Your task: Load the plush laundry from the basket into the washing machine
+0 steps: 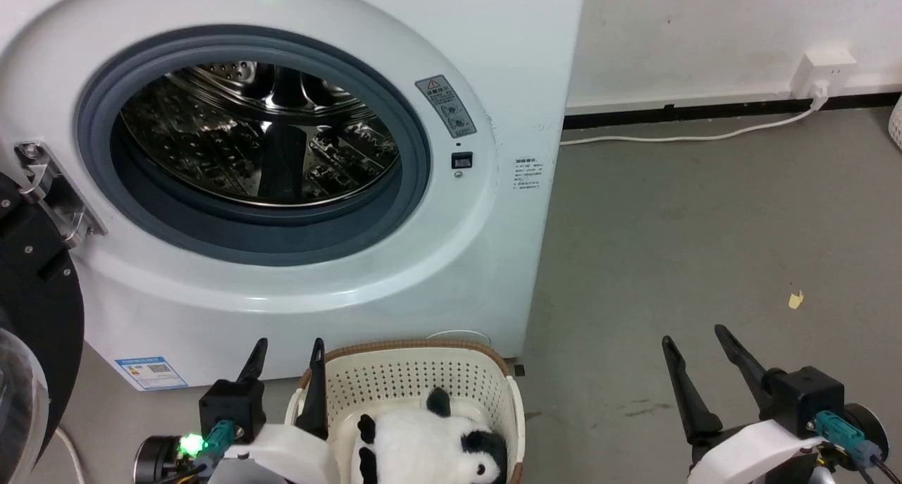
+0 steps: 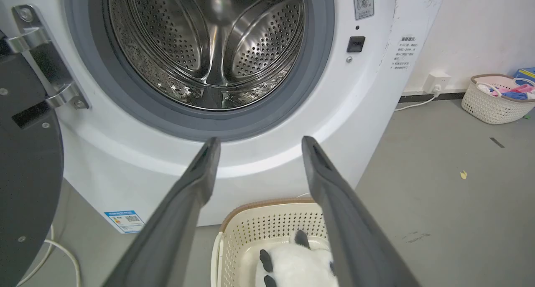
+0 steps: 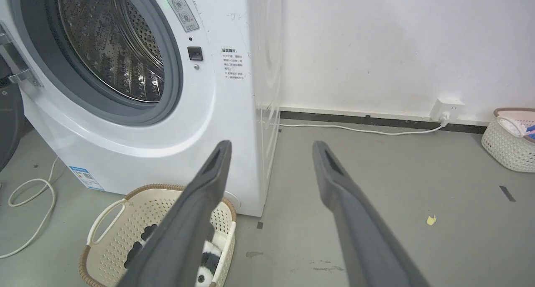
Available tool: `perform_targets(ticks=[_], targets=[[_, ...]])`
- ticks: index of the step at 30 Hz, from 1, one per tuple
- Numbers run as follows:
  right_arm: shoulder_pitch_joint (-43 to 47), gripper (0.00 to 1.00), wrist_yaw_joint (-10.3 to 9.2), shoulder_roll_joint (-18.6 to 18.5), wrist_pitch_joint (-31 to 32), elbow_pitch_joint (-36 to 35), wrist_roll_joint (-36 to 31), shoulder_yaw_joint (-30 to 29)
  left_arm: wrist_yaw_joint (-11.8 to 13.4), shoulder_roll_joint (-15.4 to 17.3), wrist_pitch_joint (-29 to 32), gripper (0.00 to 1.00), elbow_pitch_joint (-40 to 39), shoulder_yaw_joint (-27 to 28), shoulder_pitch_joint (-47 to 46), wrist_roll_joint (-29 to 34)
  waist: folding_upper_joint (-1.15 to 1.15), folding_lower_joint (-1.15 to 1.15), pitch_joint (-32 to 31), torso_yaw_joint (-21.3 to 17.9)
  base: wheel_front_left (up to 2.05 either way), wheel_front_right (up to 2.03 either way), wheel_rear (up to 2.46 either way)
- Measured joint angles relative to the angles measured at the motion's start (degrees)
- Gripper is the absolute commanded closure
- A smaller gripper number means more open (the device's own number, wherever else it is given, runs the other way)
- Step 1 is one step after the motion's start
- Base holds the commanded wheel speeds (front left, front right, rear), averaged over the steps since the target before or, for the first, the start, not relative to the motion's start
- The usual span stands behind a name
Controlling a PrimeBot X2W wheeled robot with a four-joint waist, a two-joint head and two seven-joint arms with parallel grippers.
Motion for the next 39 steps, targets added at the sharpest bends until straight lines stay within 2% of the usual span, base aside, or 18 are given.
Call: perform_targets(ticks=[14, 24, 30, 39], targets=[[-0.1, 0.00, 0.00, 0.0, -1.6, 0.8, 2.0, -1.0, 0.9, 0.0, 0.7, 0.00, 8.1, -3.2, -6.3, -4.3, 0.00, 0.00, 4.4, -0.4, 0.00, 0.00, 0.00], [-0.5, 0.00, 0.00, 0.0, -2.9, 0.9, 3.3, -2.3, 1.9, 0.0, 4.4, 0.00, 15.4, -6.6, -12.1, -9.6, 0.00, 0.01, 9.0, -0.6, 0.00, 0.00, 0.00], [-1.5, 0.00, 0.00, 0.0, -3.4, 0.8, 3.9, -3.0, 2.9, 0.0, 7.8, 0.00, 19.1, -9.6, -15.6, -13.5, 0.00, 0.00, 12.0, -0.7, 0.00, 0.00, 0.00], [-2.7, 0.00, 0.00, 0.0, -4.8, -0.6, 5.5, -4.0, 4.4, -0.1, 11.2, 0.00, 27.2, -16.3, -21.9, -16.1, 0.00, 0.00, 18.3, -1.1, 0.00, 0.00, 0.00]])
